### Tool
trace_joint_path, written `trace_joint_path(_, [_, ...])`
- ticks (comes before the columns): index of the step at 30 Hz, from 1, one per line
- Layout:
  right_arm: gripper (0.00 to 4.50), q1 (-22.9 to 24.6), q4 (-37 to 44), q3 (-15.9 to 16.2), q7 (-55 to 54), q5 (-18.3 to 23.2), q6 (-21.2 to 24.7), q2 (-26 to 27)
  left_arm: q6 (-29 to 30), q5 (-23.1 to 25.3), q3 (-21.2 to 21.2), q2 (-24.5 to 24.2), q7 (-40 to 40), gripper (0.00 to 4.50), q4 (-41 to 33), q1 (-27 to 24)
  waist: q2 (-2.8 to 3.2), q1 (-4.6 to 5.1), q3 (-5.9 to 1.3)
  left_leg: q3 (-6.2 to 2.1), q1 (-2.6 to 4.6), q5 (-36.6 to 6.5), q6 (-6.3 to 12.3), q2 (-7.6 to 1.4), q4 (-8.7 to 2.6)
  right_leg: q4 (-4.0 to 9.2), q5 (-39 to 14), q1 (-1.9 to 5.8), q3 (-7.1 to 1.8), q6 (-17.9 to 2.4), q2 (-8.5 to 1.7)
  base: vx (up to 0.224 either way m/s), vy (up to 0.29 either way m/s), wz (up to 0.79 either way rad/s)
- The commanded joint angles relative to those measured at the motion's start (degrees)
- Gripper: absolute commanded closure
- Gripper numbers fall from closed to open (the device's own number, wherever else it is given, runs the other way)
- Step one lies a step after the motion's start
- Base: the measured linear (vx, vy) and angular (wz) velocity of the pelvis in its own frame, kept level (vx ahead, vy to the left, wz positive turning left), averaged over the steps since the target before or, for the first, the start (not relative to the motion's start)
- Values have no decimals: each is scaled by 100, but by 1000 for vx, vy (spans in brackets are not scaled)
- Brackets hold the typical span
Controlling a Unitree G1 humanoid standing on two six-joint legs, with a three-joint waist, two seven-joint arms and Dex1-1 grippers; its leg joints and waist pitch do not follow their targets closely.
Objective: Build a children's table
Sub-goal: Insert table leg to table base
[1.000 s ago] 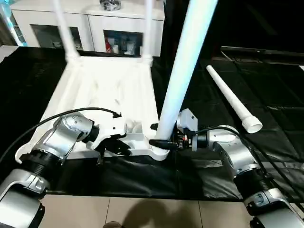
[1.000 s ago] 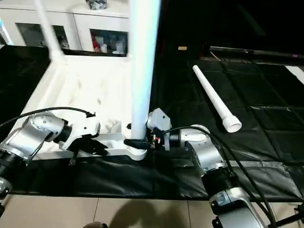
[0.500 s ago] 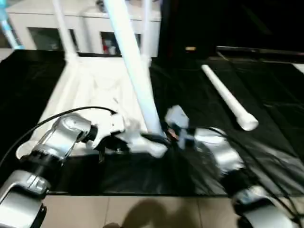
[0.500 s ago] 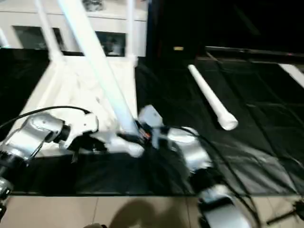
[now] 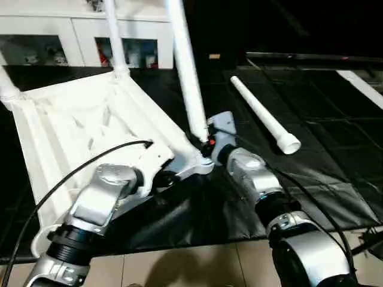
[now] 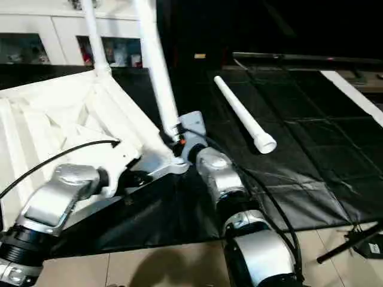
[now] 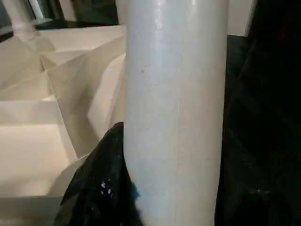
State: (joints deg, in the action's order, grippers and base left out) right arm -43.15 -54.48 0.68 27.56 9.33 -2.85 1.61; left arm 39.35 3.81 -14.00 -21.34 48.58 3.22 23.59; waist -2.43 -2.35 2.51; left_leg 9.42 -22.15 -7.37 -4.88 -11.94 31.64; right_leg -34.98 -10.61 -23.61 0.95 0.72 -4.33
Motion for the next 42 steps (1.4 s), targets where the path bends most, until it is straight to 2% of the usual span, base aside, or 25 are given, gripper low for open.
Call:
trace_joint_path(1, [258,268,33,-38,423,150,33,-34,-333,191,-16,-216,-76,450,135,203,83,-32,-323,35,90,-2324,-66,-41,-356,459,-1350,174,-99,-924,-178,0,0,0])
trace_joint_path(4, [258,393,356,-107,707,332,39,-111,-412,161,59,-332,-9,450,189,213,79,-63,-333,45,83,-2121,-55,-49,-352,439,-1244,190,-94,-973,-176,0,0,0])
trace_joint_path(6, [258,466,556,-148,865,451,76,-167,-541,142,82,-407,74,450,223,211,78,-66,-327,44,79,-2143,-65,-48,-359,437,-1305,191,-92,-983,-177,0,0,0])
trace_joint_path(7, [258,466,556,-148,865,451,76,-167,-541,142,82,-407,74,450,223,211,48,-67,-323,50,86,-2156,-48,-44,-359,456,-1353,191,-89,-966,-170,0,0,0])
trace_joint_path(9, [258,671,1148,-194,1335,750,255,-370,-873,136,66,-645,365,450,331,193,67,-86,-329,50,94,-2131,-64,-60,-355,442,-1311,182,-95,-980,-180,0,0,0])
trace_joint_path(10, [258,671,1148,-194,1335,750,255,-370,-873,136,66,-645,365,450,331,193,40,-70,-330,53,89,-2132,-44,-53,-353,447,-1300,186,-94,-983,-170,0,0,0])
trace_joint_path(11, [258,867,1836,-238,1796,1093,661,-591,-1255,77,81,-804,589,450,511,232,32,-98,-327,56,95,-1982,18,-46,-349,444,-1096,206,-93,-974,-150,0,0,0])
trace_joint_path(12, [258,867,1836,-238,1796,1093,661,-591,-1255,77,81,-804,589,450,511,232,33,-119,-336,59,105,-1929,36,-54,-341,429,-1000,210,-96,-970,-154,0,0,0])
trace_joint_path(14, [258,947,2229,-327,2034,1338,992,-711,-1208,-167,193,-796,706,450,608,328,45,-123,-342,70,104,-1757,37,-48,-330,385,-773,211,-94,-1057,-155,0,0,0])
trace_joint_path(16, [258,957,2272,-328,2065,1337,1009,-739,-1159,-241,226,-785,717,450,634,367,37,-128,-338,76,96,-1764,13,-47,-330,390,-835,206,-92,-1085,-168,0,0,0])
trace_joint_path(17, [258,974,2322,-330,2080,1322,1027,-765,-1235,-347,262,-802,782,407,645,426,31,-128,-341,79,100,-1779,-4,-49,-326,390,-895,204,-94,-1097,-177,0,0,0])
trace_joint_path(18, [258,977,2349,-336,2074,1306,1031,-781,-1221,-439,338,-786,775,396,652,515,40,-129,-341,78,103,-1806,-23,-50,-327,397,-958,197,-94,-1103,-180,0,0,0])
trace_joint_path(20, [258,968,2361,-342,1996,1270,1028,-785,-1186,-567,429,-759,828,396,605,598,49,-150,-355,80,110,-1692,-42,-50,-314,381,-801,203,-95,-1156,-184,0,0,0])
trace_joint_path(21, [258,973,2403,-342,1942,1255,1054,-794,-1176,-656,491,-741,872,375,588,657,42,-154,-352,85,108,-1625,-50,-46,-310,372,-702,211,-92,-1198,-178,0,0,0])
trace_joint_path(22, [258,973,2403,-342,1942,1255,1054,-794,-1176,-656,491,-741,872,375,588,657,41,-163,-350,88,111,-1617,-55,-40,-304,367,-691,208,-91,-1206,-175,0,0,0])
trace_joint_path(23, [258,979,2466,-291,1905,1194,1067,-818,-1135,-743,596,-691,843,353,582,753,36,-168,-347,89,112,-1609,-56,-41,-304,359,-675,215,-88,-1213,-173,0,0,0])
trace_joint_path(24, [258,1049,2838,-221,1784,1213,1311,-841,-992,-1048,893,-581,820,355,625,1027,34,-172,-344,90,109,-1594,-60,-38,-303,364,-691,221,-89,-1194,-175,0,0,0])
trace_joint_path(27, [258,1090,3087,-202,1700,1272,1474,-827,-786,-1244,1160,-466,670,355,715,1283,15,-201,-348,101,123,-1480,-87,-27,-292,339,-601,231,-89,-1167,-161,0,0,0])
trace_joint_path(28, [258,1141,3291,-218,1619,1329,1551,-759,-666,-1317,1426,-325,322,355,917,1597,16,-208,-354,91,115,-1464,-85,-29,-289,334,-582,239,-87,-1170,-170,0,0,0])
trace_joint_path(29, [258,1144,3303,-219,1614,1332,1555,-756,-660,-1321,1441,-317,302,355,929,1615,2,-211,-348,108,121,-1487,-72,-19,-279,344,-582,231,-91,-1145,-156,0,0,0])
trace_joint_path(30, [258,1192,3439,-217,1562,1393,1591,-662,-592,-1242,1662,-143,-277,355,1271,2026,-12,-221,-355,92,106,-1499,-68,-24,-281,335,-626,247,-83,-1126,-169,0,0,0])
trace_joint_path(33, [258,1208,3467,-167,1509,1340,1613,-617,-730,-1052,1672,-50,-723,355,1596,2329,-20,-261,-345,87,113,-1543,-74,-22,-277,377,-882,234,-83,-998,-179,0,0,0])
trace_joint_path(36, [258,1189,3361,-9,1484,1140,1572,-608,-958,-1001,1618,203,-1099,355,2014,2771,-30,-290,-365,93,103,-1373,-80,-13,-260,366,-714,246,-86,-967,-182,0,0,0])
trace_joint_path(39, [258,1166,3363,-11,1383,1158,1673,-551,-959,-1141,1557,509,-1038,355,2086,3075,-24,-327,-388,95,94,-1059,-16,-7,-231,311,-177,268,-81,-1124,-185,0,0,0])
trace_joint_path(42, [258,1179,3460,-15,1220,1118,1756,-536,-892,-1315,1443,778,-782,355,1944,3210,-37,-372,-387,97,94,-952,43,-11,-214,286,75,284,-74,-1260,-195,0,0,0])
